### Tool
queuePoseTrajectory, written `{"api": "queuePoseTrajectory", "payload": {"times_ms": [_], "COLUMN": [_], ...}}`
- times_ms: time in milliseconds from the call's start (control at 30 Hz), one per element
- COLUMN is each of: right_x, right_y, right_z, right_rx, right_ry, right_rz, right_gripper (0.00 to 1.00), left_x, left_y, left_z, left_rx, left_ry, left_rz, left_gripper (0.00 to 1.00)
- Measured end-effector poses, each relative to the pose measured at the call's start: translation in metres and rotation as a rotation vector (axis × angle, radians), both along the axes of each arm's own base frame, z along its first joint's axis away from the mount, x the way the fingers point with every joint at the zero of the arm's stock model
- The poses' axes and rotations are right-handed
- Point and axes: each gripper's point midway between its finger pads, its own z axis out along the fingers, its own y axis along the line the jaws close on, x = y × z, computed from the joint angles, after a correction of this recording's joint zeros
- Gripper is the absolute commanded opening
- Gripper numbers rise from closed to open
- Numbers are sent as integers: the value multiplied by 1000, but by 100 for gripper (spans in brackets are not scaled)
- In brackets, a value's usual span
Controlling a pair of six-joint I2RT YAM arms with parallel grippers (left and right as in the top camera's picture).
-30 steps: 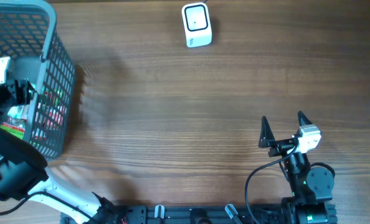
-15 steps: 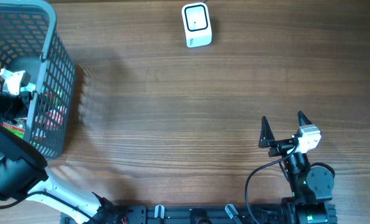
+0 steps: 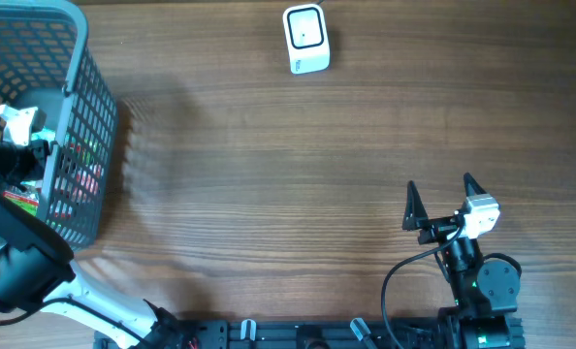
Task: Scan the item barcode
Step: 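Reach left gripper into basket and grasp green-lidded jar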
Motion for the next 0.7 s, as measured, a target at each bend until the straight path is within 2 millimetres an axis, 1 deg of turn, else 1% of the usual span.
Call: {"api": "queuePoseTrajectory", "payload": {"times_ms": [167,200,233,267,567,667,700], "right_x": [0,0,0,0,0,0,0], "right_y": [0,0,0,0,0,0,0], "right_z": [0,0,0,0,0,0,0], "right_rx": [0,0,0,0,0,0,0], "right_ry": [0,0,0,0,0,0,0], "right_rz": [0,0,0,0,0,0,0], "right_gripper": [100,100,100,100,100,100,100], "left_x": [-1,-1,0,0,4,5,7], "left_y": [-1,-1,0,0,4,5,7], "left_z": [-11,-12,-12,-12,-10,-5,0], "left_rx": [4,4,6,7,24,35,44], "left_ry": [-3,-4,-5,-7,-26,-37,-47], "left_rz": [0,0,0,0,-2,1,5], "left_gripper": [76,74,67,64,63,62,62]}}
